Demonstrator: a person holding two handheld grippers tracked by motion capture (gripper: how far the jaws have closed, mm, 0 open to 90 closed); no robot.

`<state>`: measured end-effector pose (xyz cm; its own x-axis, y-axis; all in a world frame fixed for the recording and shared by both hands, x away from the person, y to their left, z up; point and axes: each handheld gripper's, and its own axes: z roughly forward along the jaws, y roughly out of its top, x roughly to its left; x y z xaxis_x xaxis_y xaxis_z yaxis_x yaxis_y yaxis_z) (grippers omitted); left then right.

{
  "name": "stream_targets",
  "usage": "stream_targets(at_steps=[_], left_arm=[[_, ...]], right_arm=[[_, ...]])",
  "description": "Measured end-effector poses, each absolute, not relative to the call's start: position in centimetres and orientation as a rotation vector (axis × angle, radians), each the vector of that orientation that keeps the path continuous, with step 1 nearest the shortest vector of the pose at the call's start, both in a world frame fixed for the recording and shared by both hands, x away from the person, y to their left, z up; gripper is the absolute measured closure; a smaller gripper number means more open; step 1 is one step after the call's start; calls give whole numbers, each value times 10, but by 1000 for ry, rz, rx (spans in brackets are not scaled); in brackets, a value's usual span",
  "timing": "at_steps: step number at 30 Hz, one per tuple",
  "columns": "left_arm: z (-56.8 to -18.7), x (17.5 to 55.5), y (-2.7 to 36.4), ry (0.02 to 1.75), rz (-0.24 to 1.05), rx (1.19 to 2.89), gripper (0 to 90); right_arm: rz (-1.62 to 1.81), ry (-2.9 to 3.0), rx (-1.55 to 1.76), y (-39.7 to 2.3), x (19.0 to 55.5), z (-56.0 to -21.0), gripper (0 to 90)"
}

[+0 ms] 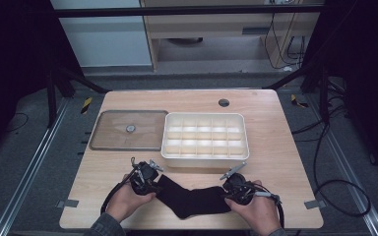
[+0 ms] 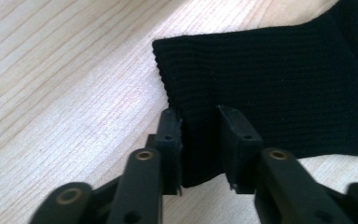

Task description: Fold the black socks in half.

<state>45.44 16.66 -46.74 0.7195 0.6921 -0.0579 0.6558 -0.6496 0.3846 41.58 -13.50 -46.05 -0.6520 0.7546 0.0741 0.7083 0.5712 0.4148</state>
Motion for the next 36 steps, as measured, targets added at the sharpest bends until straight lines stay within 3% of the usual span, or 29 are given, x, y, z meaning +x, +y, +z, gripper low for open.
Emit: stream_targets(at_steps=[13, 36], left_arm=[[-467, 456, 168, 1027, 79, 2545, 807], [-436, 454, 187, 981, 103, 2486, 813]], right_arm=[[642, 2691, 1213, -137, 416, -458, 806], [736, 2672, 1230, -136, 420, -452, 807]])
